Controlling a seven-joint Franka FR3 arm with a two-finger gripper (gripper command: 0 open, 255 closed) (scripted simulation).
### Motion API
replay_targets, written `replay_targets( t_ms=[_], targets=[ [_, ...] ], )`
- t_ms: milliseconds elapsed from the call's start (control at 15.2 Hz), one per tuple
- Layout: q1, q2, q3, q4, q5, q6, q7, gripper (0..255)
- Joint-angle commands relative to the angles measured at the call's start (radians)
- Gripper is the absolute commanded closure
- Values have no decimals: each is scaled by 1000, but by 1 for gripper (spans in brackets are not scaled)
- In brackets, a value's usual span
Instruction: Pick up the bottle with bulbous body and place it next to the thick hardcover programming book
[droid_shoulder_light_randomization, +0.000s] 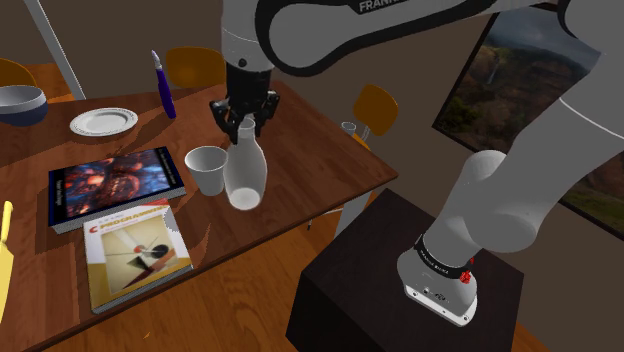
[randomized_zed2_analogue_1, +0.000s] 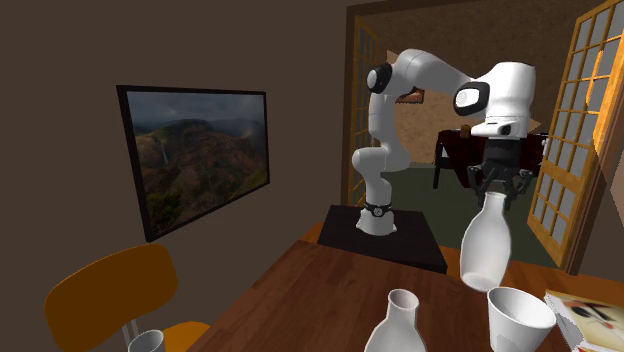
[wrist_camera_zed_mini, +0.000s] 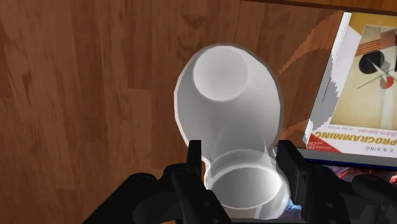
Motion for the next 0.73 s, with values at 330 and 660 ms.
replay_targets(
  t_ms=[330,660],
  targets=[
    [-1,31,3,-63,-13,94,15,255],
    [-2,49,5,-93,-21,141,24,255]
  ],
)
